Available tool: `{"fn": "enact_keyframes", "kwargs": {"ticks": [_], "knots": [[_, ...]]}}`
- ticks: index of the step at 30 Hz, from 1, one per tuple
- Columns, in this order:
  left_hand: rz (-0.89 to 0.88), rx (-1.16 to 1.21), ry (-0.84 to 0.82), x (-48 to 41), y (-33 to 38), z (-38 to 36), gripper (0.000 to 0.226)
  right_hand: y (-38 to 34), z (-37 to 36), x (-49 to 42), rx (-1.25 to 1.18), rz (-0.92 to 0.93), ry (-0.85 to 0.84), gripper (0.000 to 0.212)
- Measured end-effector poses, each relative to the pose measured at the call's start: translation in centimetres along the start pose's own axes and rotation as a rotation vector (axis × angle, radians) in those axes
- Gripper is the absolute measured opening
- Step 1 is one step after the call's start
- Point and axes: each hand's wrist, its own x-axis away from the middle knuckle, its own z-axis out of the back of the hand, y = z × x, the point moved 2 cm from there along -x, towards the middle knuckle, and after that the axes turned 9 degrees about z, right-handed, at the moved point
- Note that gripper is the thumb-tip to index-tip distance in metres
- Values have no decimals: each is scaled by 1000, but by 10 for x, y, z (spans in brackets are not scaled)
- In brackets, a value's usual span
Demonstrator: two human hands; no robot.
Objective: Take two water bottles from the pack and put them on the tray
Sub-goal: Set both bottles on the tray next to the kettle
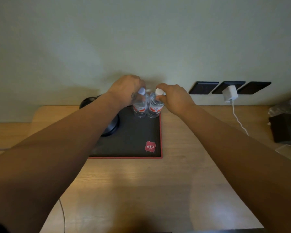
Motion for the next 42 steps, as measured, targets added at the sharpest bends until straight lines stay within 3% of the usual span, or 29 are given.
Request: {"fn": "enact_keyframes", "kwargs": {"ticks": [13,22,34,42], "knots": [[101,-6,-30,-13,6,-2,49,-1,0,-5,49,0,-17,36],[126,20,-7,-6,6,-6,41,2,-3,2,-61,27,21,32],[99,-39,46,-6,8,-4,25,6,-1,-15,96,55,25,31],[110,22,51,-2,9,-9,33,9,0,-12,31,82,45,28]]}}
